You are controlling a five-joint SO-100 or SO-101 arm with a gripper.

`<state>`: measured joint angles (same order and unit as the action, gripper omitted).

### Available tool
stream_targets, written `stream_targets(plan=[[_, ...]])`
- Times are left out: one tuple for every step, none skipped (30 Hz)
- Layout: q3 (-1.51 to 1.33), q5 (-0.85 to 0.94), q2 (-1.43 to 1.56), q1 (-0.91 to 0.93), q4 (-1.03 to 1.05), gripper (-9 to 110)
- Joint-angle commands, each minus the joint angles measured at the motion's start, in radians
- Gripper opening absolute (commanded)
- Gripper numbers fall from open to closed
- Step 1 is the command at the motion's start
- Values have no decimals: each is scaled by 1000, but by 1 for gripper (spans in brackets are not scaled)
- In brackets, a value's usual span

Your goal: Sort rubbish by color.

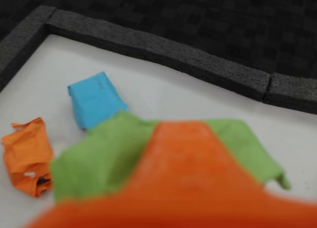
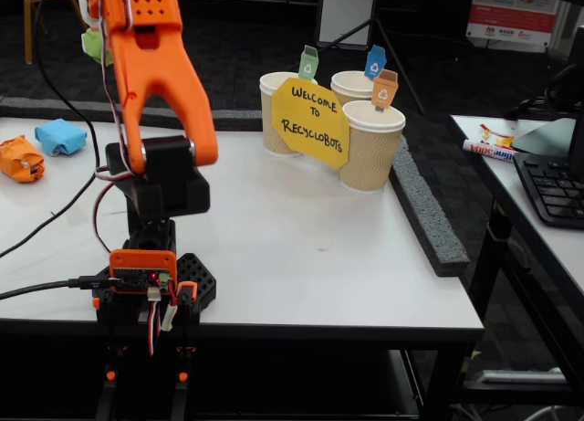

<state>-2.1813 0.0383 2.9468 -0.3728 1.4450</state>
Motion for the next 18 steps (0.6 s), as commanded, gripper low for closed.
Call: stream_targets(plan=[[109,20,69,-35,12,0],[107,20,81,-41,20,0],[107,20,92,-46,29,0],[107,20,100,-51,35,0],[104,20,109,-55,40,0],[103,20,114,-58,46,0],[103,20,115,-60,52,0],[103,20,118,-61,55,0],[103,20,123,-61,58,0],[103,20,126,-61,60,0],[103,20,130,-61,61,0],[103,20,133,-61,61,0],[103,20,135,-61,63,0],[103,20,135,-61,63,0],[103,20,135,-61,64,0],[103,20,135,-58,64,0],[103,20,137,-54,64,0],[103,20,137,-51,64,0]])
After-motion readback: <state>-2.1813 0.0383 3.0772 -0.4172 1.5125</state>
